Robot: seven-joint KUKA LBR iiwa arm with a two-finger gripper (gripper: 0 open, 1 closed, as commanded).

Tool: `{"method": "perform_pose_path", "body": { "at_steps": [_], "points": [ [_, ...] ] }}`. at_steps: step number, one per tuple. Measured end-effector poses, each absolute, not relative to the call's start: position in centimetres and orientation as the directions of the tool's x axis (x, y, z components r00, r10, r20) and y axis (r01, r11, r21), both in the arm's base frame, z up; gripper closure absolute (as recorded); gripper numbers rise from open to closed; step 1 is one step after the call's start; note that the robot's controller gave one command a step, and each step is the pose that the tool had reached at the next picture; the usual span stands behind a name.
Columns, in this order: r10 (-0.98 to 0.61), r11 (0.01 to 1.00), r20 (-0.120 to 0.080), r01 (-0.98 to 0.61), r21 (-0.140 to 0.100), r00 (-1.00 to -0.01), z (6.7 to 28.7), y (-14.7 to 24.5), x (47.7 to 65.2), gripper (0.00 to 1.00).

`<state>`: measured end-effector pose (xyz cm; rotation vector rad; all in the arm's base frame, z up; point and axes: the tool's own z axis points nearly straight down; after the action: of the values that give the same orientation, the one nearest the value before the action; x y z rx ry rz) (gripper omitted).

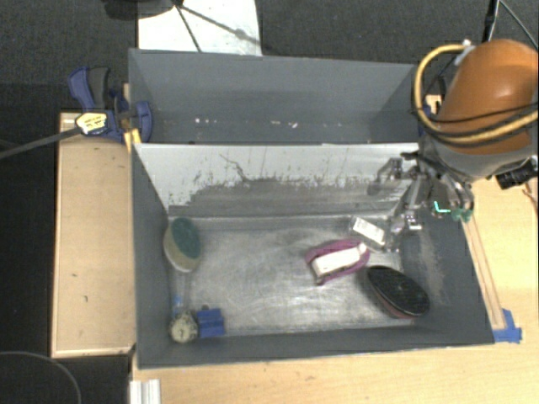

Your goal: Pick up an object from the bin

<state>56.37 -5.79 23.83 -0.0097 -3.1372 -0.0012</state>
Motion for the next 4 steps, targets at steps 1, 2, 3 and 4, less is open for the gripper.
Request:
{"method": "perform_pose_path", "body": {
  "at_steps": [1,2,3,4],
  "points": [
    [-0.271,0.963,0.003,-0.271,0.002,-0.963,9.0,-2.2,54.0,0.0],
    [-0.272,0.962,-0.004,-0.272,0.0,-0.962,9.3,-2.3,54.3,1.0],
    [-0.284,0.959,-0.011,-0.284,-0.004,-0.959,26.7,-1.9,53.7,1.0],
    [-0.283,0.959,-0.003,-0.283,0.0,-0.959,26.2,-1.9,53.6,0.0]
  ]
}}
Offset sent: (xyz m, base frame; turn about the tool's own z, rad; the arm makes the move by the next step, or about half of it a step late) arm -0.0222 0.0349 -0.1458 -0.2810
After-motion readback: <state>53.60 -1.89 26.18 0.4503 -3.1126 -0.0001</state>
